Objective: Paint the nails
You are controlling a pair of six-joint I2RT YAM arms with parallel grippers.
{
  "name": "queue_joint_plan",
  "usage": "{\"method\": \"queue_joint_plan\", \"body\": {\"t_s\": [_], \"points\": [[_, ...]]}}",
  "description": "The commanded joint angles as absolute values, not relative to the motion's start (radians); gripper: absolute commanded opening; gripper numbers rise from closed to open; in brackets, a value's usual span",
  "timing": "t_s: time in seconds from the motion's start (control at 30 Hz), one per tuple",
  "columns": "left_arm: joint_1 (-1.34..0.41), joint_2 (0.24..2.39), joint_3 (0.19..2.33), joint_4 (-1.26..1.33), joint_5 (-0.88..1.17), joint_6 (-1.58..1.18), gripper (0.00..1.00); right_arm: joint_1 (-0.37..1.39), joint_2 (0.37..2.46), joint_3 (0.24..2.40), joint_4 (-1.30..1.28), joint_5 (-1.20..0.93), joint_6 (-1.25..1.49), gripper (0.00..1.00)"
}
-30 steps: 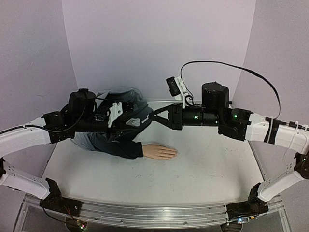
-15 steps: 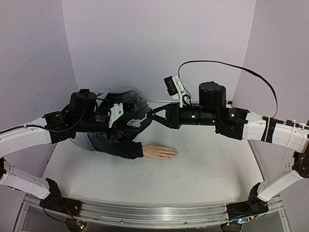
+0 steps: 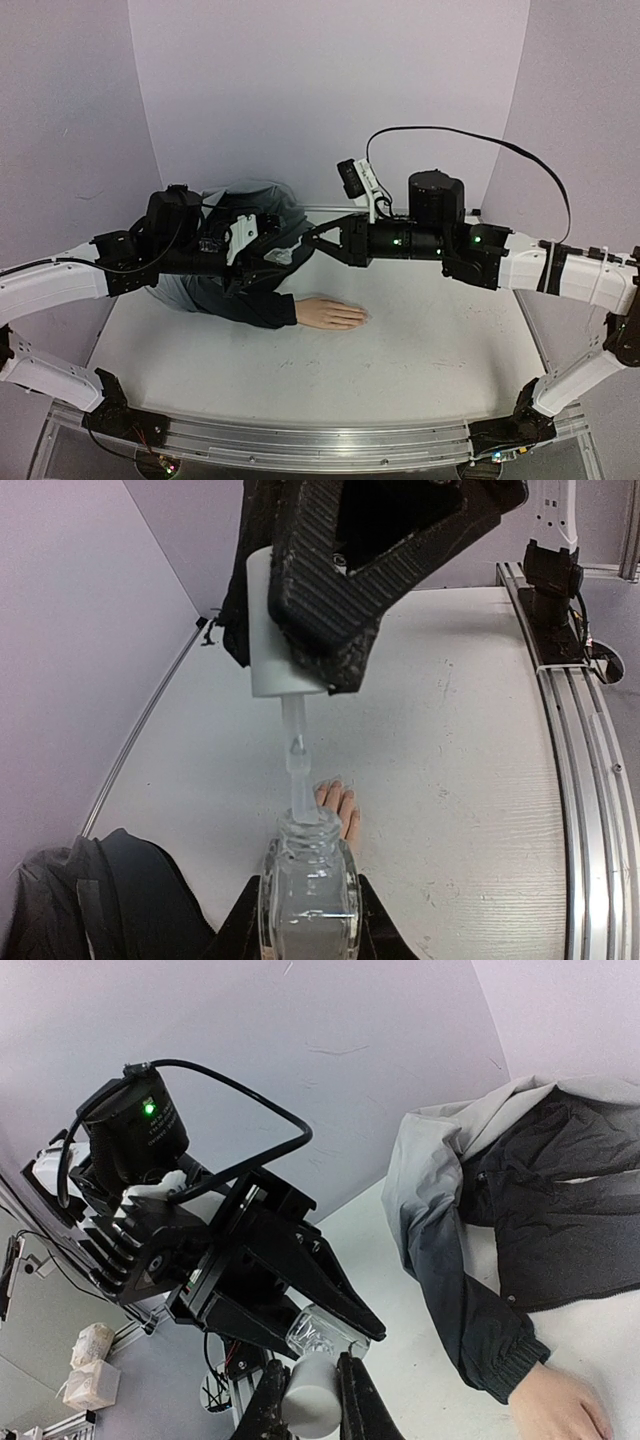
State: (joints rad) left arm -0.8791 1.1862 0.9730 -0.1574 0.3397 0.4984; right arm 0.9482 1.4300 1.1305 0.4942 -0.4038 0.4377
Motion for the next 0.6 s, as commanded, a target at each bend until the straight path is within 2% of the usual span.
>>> {"method": "queue_joint_plan", "body": {"t_s": [0.0,0.57], "points": [[-0.885,1.189,0.999,-0.112,0.357,0.492,0.0,0.953,1.44,1.177,0.551,-0.42,0.432,0.0],[-0.885,1.192,1.0,-0.112,0.36,0.492,0.0,0.972,1.524,1.218,0.542,-0.44,0.438,0.0]]}}
